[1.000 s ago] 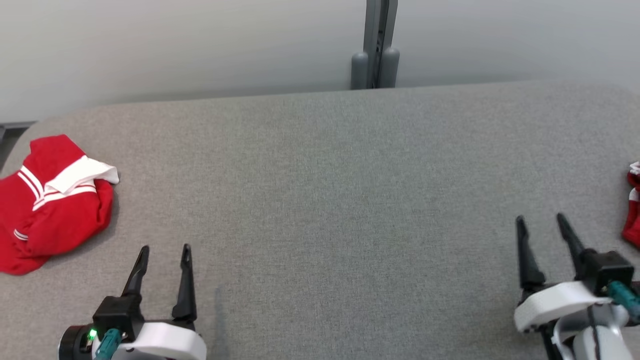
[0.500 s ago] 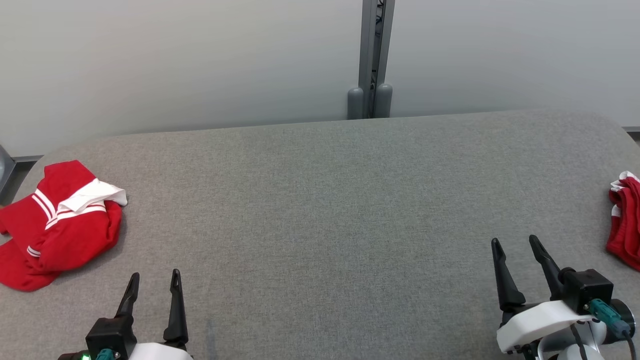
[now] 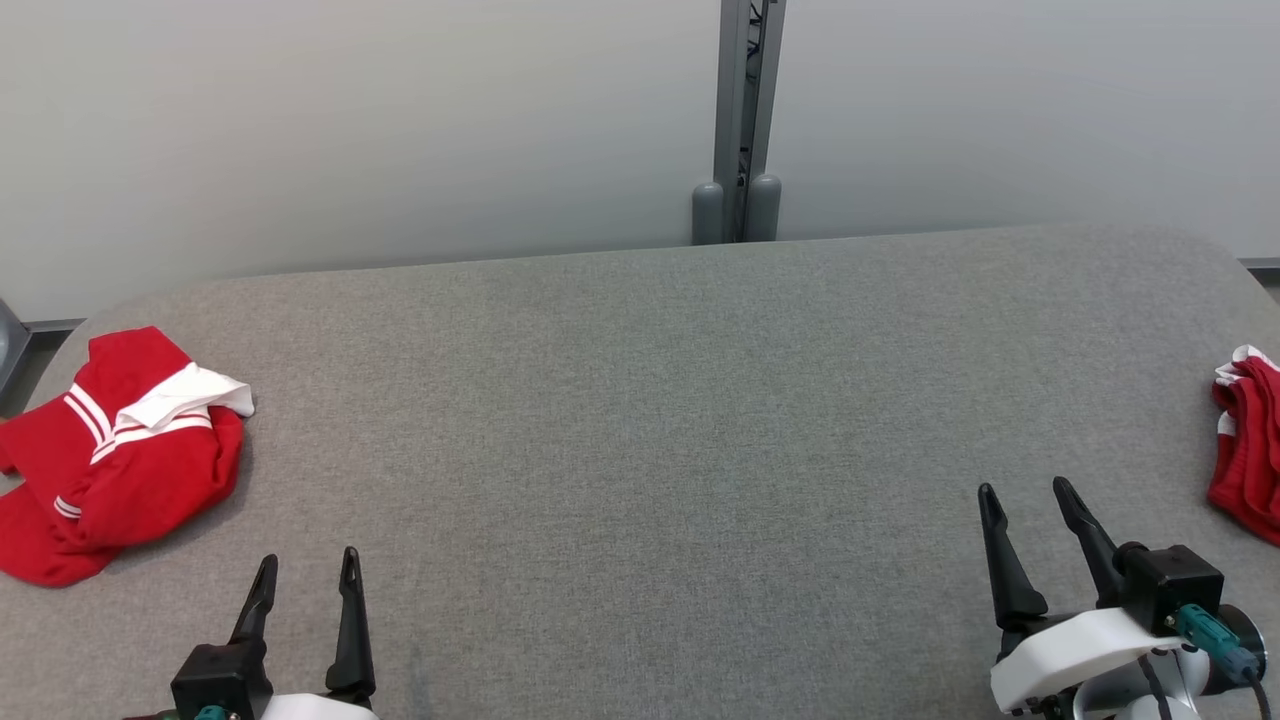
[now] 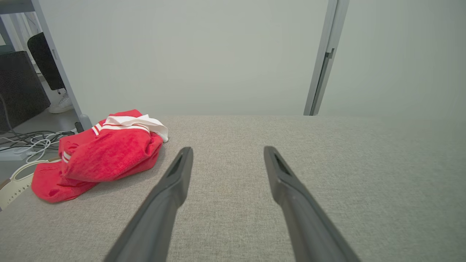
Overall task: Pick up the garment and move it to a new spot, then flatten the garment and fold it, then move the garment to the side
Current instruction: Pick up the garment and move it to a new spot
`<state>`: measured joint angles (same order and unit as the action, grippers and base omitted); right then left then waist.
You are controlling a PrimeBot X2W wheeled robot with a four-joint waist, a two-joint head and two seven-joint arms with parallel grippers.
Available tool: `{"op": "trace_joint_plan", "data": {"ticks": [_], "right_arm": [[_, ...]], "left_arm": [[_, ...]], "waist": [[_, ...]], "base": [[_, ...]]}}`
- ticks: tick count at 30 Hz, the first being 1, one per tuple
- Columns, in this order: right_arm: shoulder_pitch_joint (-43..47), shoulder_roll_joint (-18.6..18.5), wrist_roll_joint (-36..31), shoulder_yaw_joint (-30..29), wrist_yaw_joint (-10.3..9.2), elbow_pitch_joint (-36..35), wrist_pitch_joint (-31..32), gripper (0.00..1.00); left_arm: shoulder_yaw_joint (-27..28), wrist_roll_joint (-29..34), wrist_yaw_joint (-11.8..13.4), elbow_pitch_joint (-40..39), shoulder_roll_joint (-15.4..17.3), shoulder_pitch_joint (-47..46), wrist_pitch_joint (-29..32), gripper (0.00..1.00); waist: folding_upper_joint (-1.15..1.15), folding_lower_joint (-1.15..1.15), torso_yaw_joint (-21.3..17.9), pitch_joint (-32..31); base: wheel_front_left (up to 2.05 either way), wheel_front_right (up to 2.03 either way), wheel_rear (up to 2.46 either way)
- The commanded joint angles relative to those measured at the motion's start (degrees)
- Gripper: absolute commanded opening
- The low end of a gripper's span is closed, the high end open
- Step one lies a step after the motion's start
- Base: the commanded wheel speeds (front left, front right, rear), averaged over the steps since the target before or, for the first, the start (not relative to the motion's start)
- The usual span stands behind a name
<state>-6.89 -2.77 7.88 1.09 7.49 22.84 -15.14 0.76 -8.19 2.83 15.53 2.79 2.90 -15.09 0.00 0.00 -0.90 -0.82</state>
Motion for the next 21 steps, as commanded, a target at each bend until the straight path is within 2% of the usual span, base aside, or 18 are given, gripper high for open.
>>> {"op": "trace_joint_plan", "data": {"ticks": [1,11,21], "right_arm": [[0.35,-0.31,0.23,0.03,0.00,-0.31,0.03,1.00],[-0.54,-0.29,0.85,2.37,0.00,-0.32,0.03,1.00],[-2.07,-0.32,1.11,5.16,0.00,-1.15,0.03,1.00]], "left_arm": [[0.18,-0.29,0.03,-0.05,0.23,0.07,-0.08,1.00],[0.66,0.25,0.22,-0.15,0.24,0.08,-0.08,1.00],[2.33,0.34,1.21,-0.54,0.21,-0.89,-0.08,1.00]], "waist": [[0.00,0.00,0.09,0.07],[0.00,0.00,3.68,1.51],[0.00,0.00,13.59,4.11]], "base": [[0.00,0.00,0.00],[0.00,0.00,0.00],[0.00,0.00,0.00]]}}
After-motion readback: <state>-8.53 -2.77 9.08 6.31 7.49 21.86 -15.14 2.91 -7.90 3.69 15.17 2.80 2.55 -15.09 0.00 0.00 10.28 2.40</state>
